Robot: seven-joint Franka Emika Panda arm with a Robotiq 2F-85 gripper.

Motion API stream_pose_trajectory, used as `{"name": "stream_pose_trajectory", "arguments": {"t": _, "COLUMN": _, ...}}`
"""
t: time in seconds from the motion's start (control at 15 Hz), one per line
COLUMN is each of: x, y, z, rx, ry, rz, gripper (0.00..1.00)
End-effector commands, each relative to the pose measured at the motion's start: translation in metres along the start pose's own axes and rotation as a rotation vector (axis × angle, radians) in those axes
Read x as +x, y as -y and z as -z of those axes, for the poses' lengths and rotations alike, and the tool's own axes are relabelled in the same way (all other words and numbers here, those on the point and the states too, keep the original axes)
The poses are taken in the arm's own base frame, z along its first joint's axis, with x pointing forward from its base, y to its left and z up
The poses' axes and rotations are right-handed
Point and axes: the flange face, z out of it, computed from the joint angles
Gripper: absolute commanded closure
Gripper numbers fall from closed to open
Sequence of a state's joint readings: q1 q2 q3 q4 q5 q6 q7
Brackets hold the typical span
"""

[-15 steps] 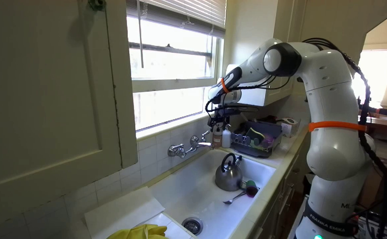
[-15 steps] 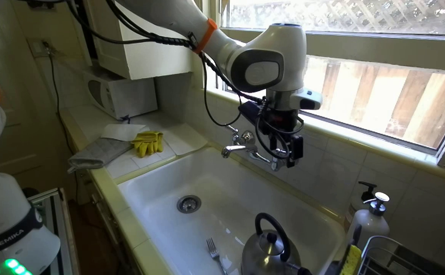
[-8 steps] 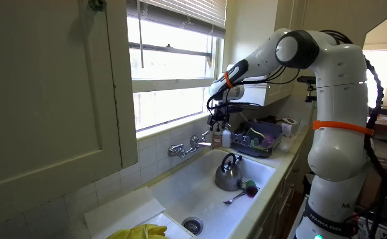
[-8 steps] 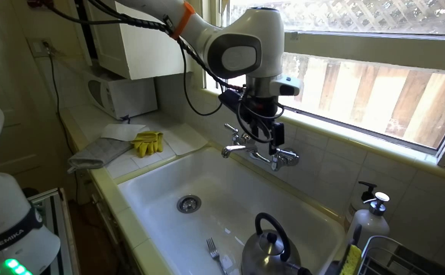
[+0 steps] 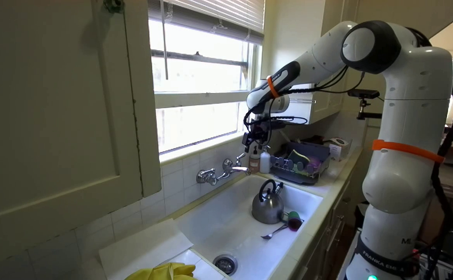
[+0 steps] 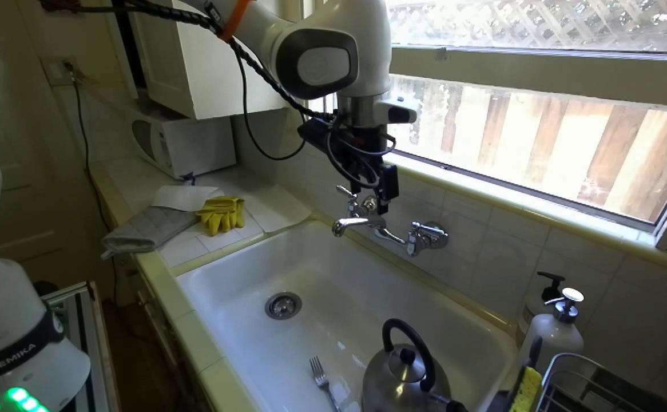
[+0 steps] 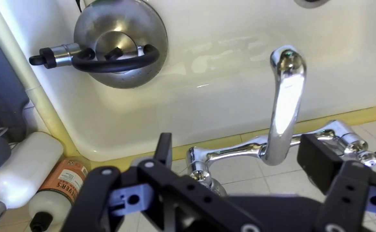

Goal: Push the faucet handle on the right backwards.

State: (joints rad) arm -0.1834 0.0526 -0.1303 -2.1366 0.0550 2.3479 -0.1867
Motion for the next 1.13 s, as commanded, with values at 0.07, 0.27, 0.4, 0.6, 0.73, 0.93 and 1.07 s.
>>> {"name": "stream_pose_trajectory", "arguments": {"t": 0.07, "x": -0.023, "y": 0.019, "z": 0.012, "rx": 0.002, "ry": 0.024, "rz": 0.057, "gripper": 0.00}}
{"name": "stream_pose_trajectory", "arguments": {"t": 0.27, "x": -0.028, "y": 0.031, "z": 0.015, "rx": 0.004, "ry": 0.032, "rz": 0.077, "gripper": 0.00}}
{"name": "stream_pose_trajectory", "arguments": {"t": 0.4, "x": -0.030, "y": 0.036, "z": 0.016, "rx": 0.005, "ry": 0.040, "rz": 0.088, "gripper": 0.00}}
{"name": "stream_pose_trajectory", "arguments": {"t": 0.6, "x": -0.031, "y": 0.041, "z": 0.016, "rx": 0.002, "ry": 0.040, "rz": 0.096, "gripper": 0.00}}
{"name": "stream_pose_trajectory", "arguments": {"t": 0.73, "x": -0.021, "y": 0.039, "z": 0.014, "rx": 0.005, "ry": 0.024, "rz": 0.083, "gripper": 0.00}}
{"name": "stream_pose_trajectory", "arguments": {"t": 0.93, "x": -0.020, "y": 0.038, "z": 0.015, "rx": 0.005, "ry": 0.022, "rz": 0.082, "gripper": 0.00}}
{"name": "stream_pose_trajectory", "arguments": {"t": 1.07, "x": -0.020, "y": 0.038, "z": 0.015, "rx": 0.005, "ry": 0.022, "rz": 0.082, "gripper": 0.00}}
